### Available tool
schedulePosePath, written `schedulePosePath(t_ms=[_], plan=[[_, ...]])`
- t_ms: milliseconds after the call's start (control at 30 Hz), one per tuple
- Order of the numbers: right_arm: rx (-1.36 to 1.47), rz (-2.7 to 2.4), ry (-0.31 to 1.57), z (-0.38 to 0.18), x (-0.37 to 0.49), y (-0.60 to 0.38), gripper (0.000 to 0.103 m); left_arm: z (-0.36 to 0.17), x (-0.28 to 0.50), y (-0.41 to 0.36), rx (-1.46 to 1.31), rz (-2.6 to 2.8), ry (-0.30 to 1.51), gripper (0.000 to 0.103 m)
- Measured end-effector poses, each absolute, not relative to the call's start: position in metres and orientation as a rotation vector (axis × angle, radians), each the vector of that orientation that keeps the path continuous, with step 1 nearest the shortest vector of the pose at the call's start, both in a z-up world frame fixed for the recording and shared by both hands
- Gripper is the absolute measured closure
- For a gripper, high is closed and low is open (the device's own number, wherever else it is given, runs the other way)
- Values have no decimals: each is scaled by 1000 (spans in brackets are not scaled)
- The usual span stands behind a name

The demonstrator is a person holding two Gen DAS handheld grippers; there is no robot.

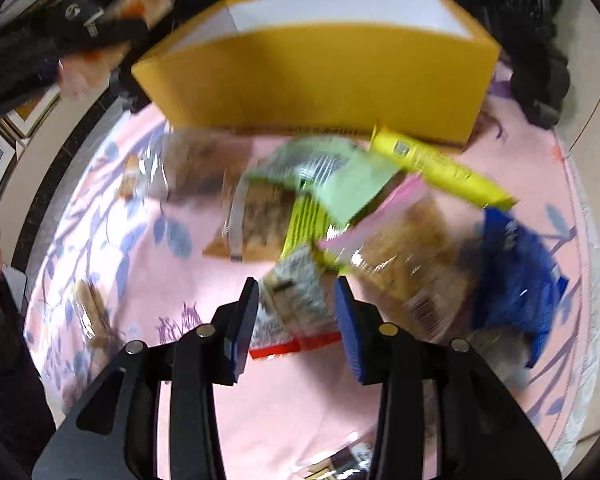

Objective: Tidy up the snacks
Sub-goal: 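Carry both packets over the yellow box and open both grippers to release them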

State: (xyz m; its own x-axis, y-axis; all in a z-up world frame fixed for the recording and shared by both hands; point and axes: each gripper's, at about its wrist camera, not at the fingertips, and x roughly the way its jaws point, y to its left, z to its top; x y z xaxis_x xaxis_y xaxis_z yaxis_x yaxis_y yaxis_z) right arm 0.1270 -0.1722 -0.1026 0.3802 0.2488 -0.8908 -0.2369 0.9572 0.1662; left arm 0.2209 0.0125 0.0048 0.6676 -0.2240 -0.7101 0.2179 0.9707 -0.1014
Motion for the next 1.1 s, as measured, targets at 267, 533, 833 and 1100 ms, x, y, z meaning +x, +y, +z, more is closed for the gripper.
schedulePosePath(t_ms=[267, 533, 833, 1100], plan=[[-164, 306, 1087, -138, 127, -130, 58, 19, 205, 9, 0, -277, 775, 57], [-93, 306, 941, -88, 102, -134, 80, 22, 203, 13, -6, -267, 768, 57], [-55, 265, 852, -52, 116, -162, 80, 21, 202, 14, -1, -262, 770, 57], [-1, 237, 789, -12, 156, -173, 80, 20, 210, 5, 6, -267, 783, 57]])
